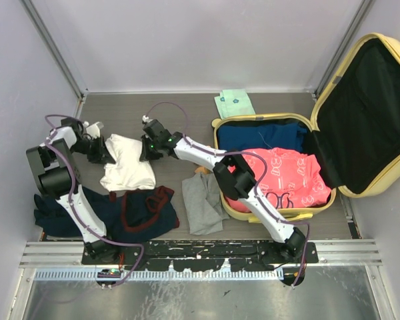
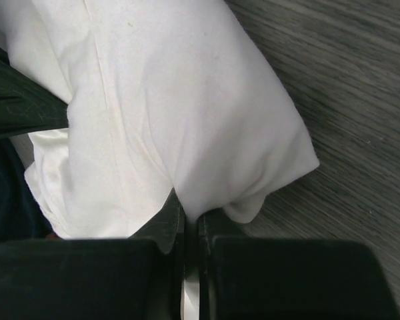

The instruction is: Pack the luggage

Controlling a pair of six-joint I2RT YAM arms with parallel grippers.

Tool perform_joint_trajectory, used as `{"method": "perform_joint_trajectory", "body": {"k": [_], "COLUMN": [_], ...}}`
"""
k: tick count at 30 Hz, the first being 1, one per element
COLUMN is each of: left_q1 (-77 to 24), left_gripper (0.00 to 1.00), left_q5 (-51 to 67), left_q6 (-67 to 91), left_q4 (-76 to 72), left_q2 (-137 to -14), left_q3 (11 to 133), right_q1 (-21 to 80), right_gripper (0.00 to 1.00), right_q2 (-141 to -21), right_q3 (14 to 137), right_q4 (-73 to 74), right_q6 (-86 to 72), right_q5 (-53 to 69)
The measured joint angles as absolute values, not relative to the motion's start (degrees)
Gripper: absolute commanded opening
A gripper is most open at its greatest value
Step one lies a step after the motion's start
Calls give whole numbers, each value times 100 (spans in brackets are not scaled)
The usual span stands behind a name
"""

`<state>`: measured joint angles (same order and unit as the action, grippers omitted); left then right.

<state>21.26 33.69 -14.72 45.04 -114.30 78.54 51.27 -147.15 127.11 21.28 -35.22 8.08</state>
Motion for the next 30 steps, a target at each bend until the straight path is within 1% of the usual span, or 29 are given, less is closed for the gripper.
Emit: {"method": "perform_joint_trajectory", "body": {"k": [3, 7, 11, 14, 21, 27, 30], "left_q1": [2102, 1968, 1780, 1664, 1243, 246, -698], "left_gripper": [0, 0, 0, 0, 0, 0, 0], "left_q5": [3393, 3441, 3555, 3664, 3931, 4003, 3813], "left_q6": [-1269, -980, -779, -644, -115, 502, 781], "left_q4": [4510, 4565, 4663, 4716, 4759, 4600, 4381], "left_q2": [-11295, -10801, -10132, -9721, -9153, -8783, -8582], "left_q3": [7846, 7863, 8005, 8235, 8965, 9299, 9286], "right_q1": [5111, 5087, 5028, 4939, 4558, 4195, 4021], "right_gripper": [0, 0, 1, 0, 0, 0, 0], "right_q2": [-14693, -14571, -14046, -13430, -11474, -9883, -9159], "right_q3": [12713, 12698, 12462, 12221, 11255, 10130, 9537], "right_q4": [2141, 2209, 2235, 2220, 2165, 2329, 2563], "right_q6": [-3417, -3295, -3221, -3140, -2742, -2163, -1828], "right_q5": [827, 864, 906, 945, 1144, 1229, 1208]}}
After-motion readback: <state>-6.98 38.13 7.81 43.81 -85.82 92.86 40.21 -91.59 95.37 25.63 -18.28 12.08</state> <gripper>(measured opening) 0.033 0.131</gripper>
